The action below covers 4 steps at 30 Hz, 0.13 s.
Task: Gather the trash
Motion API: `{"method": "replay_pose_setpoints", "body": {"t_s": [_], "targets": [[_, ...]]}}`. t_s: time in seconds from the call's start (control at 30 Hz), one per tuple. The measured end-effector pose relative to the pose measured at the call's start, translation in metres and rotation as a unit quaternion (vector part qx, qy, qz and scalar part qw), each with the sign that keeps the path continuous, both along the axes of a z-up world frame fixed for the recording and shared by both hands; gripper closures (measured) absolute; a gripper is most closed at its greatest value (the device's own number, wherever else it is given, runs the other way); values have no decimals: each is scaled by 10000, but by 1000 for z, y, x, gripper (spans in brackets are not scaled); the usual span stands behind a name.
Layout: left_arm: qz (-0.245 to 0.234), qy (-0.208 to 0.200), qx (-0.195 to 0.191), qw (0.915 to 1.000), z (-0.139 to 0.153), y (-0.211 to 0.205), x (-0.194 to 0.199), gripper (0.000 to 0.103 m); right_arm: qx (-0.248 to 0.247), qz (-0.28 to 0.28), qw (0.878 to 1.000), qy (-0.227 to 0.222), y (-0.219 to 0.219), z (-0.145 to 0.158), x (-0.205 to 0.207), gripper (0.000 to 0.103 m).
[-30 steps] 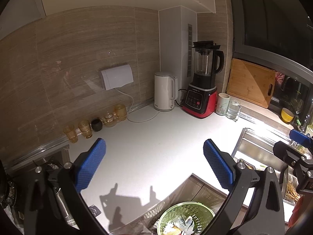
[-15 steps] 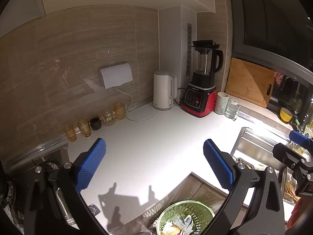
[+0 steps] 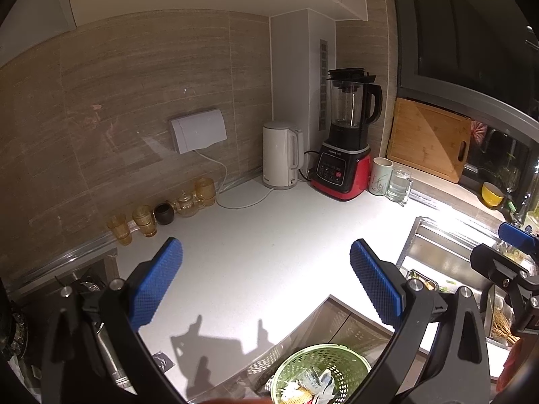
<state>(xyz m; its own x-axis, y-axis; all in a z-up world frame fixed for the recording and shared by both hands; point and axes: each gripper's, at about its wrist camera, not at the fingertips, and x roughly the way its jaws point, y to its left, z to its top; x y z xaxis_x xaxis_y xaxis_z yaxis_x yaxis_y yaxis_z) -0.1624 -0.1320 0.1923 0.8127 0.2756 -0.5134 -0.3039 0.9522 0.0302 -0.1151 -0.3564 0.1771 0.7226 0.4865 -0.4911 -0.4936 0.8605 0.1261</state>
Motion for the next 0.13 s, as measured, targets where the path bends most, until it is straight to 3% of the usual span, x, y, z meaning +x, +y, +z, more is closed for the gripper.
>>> {"method": "replay_pose_setpoints", "body": {"t_s": [0.13], "targets": [[19,8,-34,10000,-1,2,1,8,3,-7,10000,3,0,-1,-1,2]]}}
